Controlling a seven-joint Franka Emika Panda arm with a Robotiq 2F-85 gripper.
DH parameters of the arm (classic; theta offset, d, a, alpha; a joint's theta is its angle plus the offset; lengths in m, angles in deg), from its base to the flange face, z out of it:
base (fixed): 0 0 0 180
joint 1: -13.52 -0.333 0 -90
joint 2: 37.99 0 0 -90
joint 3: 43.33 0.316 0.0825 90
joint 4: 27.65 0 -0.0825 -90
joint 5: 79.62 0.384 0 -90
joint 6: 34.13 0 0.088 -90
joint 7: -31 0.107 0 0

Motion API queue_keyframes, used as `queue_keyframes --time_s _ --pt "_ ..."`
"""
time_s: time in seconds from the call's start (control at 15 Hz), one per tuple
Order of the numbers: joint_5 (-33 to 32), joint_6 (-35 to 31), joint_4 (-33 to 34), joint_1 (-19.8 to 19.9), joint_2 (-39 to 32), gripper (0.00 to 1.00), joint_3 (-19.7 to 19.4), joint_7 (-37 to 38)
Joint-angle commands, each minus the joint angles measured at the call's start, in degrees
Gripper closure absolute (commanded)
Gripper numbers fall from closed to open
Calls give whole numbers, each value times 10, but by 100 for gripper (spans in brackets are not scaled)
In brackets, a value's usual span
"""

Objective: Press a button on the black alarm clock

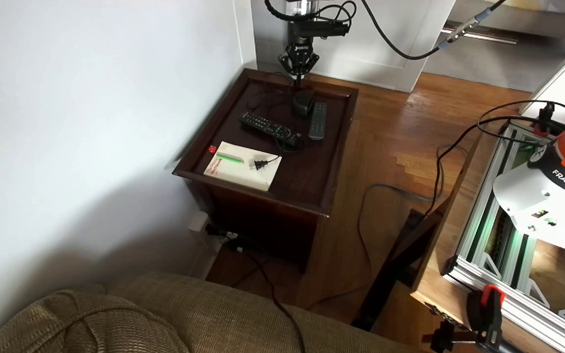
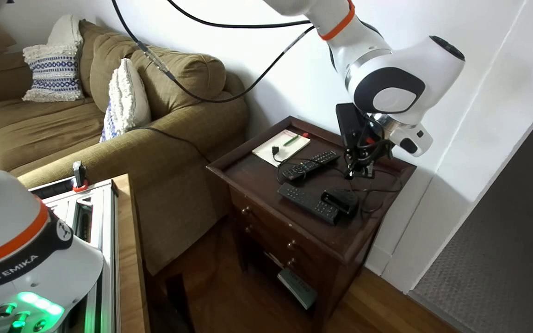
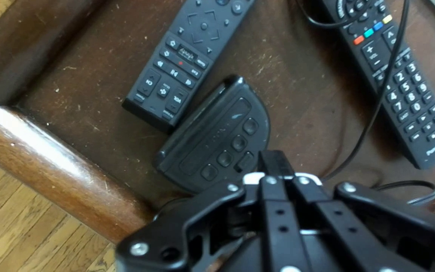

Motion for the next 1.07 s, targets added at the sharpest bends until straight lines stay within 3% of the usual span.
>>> queue_keyframes --time_s 0.0,1.0 --pt "-22 20 38 0 -31 100 -7 28" --pt "-75 46 62 -7 -52 100 -21 67"
